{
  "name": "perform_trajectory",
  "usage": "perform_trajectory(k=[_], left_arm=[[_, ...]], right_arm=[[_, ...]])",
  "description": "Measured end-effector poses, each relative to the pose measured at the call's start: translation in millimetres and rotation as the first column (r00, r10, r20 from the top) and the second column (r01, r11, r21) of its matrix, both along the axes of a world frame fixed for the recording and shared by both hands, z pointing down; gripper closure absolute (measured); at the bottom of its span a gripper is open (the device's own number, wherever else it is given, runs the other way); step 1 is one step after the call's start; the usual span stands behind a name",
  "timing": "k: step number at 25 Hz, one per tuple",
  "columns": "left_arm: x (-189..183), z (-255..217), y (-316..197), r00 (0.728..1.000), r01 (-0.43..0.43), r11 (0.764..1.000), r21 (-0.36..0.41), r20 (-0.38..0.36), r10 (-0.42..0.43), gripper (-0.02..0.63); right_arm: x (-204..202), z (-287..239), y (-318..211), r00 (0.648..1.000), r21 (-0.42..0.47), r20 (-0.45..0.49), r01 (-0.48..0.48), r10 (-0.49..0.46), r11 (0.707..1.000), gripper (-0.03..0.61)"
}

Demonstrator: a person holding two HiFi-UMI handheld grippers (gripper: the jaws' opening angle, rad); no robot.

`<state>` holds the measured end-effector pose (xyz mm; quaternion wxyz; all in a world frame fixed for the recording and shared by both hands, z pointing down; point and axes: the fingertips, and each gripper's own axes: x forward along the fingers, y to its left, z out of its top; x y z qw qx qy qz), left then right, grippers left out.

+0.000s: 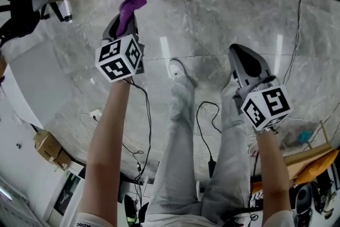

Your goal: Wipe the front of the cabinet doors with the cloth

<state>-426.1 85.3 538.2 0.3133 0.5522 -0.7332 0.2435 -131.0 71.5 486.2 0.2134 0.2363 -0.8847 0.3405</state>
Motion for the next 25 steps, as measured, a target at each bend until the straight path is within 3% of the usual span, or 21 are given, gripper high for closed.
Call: perform_trajectory(k=[5,10,14,20,25], left_arm=[[99.1,17.6,-24.4,0.994,-0.096,0.995,-0.004,-0.057,0.095,0.522],[201.1,37.5,-77.2,0.969,-0.215,0.976,0.015,-0.118,0.216,0.522],[257.6,55.8,-124.8,0.932,-0.327,0.945,0.003,-0.163,0.323,0.522],[286.0,91.2,-171.6,0.899,-0.431,0.9,-0.067,-0.114,0.422,0.522],[255.5,116.9,-179.3,0.936,-0.336,0.935,-0.113,-0.155,0.317,0.522]], right_arm=[[58.1,0.9,1.3,0.999,-0.01,-0.03,0.028,-0.028,1.0,0.552],[132.2,11.8,-8.4,0.997,-0.025,-0.054,-0.057,0.056,0.998,0.552],[174.8,25.5,-15.6,0.987,-0.019,-0.063,-0.148,0.147,0.989,0.552],[206.7,48.5,-24.3,0.959,-0.008,-0.071,-0.277,0.275,0.961,0.552],[200.0,58.7,-22.5,0.94,-0.007,-0.069,-0.337,0.335,0.942,0.552]])
